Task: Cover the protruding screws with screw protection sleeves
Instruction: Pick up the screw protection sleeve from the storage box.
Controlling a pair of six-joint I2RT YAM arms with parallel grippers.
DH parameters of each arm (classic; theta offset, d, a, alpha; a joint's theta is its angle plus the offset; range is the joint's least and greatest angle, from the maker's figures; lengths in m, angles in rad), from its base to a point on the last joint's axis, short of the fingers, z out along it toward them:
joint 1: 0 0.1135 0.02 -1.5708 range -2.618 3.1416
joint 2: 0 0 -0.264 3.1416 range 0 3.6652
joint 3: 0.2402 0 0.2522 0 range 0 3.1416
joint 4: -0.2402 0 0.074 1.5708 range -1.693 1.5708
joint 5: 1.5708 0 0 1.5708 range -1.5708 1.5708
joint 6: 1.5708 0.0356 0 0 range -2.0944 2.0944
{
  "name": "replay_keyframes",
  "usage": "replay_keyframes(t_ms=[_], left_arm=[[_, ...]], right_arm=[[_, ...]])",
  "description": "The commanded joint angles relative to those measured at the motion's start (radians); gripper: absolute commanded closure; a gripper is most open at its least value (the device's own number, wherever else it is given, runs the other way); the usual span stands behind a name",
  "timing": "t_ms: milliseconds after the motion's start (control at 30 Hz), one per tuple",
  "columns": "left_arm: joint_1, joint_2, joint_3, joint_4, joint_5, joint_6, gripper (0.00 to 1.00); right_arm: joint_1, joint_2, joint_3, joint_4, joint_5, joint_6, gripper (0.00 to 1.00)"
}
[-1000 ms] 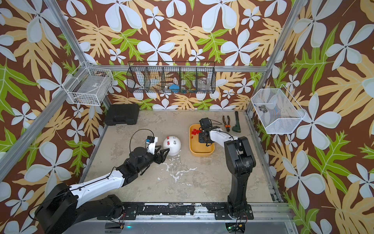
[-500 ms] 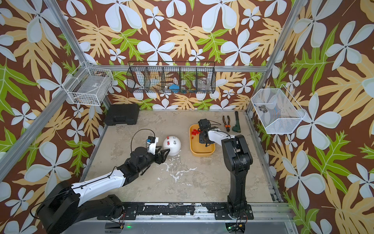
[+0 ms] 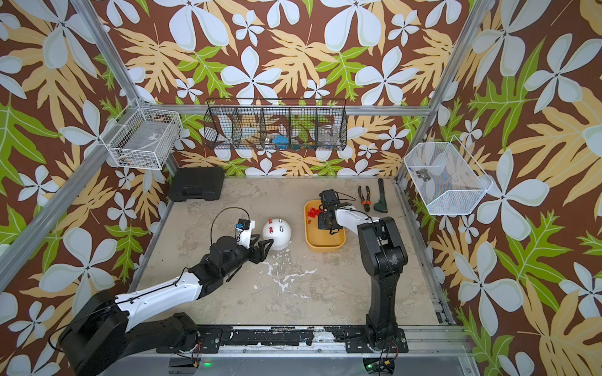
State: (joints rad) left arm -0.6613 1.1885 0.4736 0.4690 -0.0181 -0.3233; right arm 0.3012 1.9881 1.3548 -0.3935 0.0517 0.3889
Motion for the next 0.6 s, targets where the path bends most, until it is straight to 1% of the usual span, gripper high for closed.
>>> replay_keyframes(t_ms=[0,33,100,167,333,433,567], left_arm=[[0.000,-0.011,-0.002,0.031,-0.002,0.007,0.31],[0.001,-0.016,-0.004,0.035,-0.002,0.007,0.30],[0.000,-0.019,-0.006,0.033,-0.006,0.007,0.30],[0.000,-0.020,-0.007,0.034,-0.006,0.007,0.30],[0.000,-0.019,-0.007,0.036,0.001,0.006,0.30],[0.001,-0.027,-0.012,0.040,-0.003,0.000,0.30],[0.002,-0.051,-0.036,0.056,-0.026,-0.009,0.30]], right_arm=[[-0.002,-0.039,0.000,-0.025,-0.013,0.001,0.97],[-0.002,-0.053,-0.008,-0.018,-0.018,0.000,0.98],[-0.002,-0.084,-0.023,-0.012,-0.023,-0.001,0.88],[-0.002,-0.096,-0.032,-0.014,-0.022,-0.008,1.00],[-0.003,-0.112,-0.055,0.000,-0.044,-0.010,1.00],[-0.002,-0.164,-0.073,0.020,-0.082,-0.008,1.00],[-0.001,-0.268,-0.113,0.027,-0.157,-0.015,1.00]])
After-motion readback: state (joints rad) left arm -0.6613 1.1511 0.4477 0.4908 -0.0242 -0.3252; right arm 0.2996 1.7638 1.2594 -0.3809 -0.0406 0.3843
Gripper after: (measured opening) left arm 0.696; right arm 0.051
